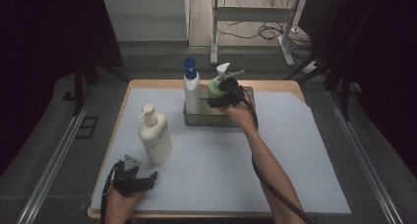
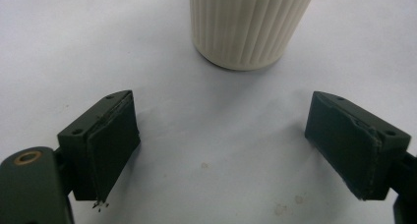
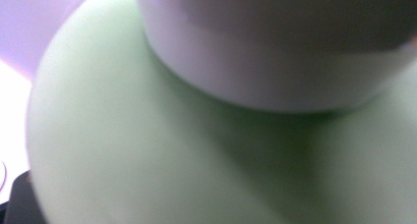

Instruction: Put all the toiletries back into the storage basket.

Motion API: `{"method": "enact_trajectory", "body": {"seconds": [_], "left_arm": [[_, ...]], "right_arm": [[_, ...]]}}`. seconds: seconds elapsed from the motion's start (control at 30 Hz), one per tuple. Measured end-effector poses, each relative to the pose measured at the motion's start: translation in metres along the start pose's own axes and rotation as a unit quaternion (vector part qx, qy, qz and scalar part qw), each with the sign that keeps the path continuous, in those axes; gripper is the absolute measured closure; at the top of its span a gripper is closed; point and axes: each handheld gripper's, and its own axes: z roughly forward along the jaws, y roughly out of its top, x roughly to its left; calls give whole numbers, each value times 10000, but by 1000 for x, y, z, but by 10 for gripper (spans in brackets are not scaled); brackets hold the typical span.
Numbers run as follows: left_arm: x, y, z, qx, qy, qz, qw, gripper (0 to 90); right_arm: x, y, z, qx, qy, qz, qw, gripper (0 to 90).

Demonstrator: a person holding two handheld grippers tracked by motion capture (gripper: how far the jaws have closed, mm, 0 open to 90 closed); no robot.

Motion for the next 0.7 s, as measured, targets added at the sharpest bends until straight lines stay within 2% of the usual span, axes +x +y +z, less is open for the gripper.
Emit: {"method": "enact_trajectory", "body": {"seconds": [0.1,0.43,0.7], "left_arm": [[0,0,0,1,1,5,10000,123],[0,0,0,0,4,6,10000,123],[0,0,0,-2,5,7,10000,123]], "right_arm": [[-1,1,0,66,-12,8,10000,118],[-4,-5,-3,-94,133,5,9999,110],[-4,-10,-11,-88,105,2,9999,117]]}}
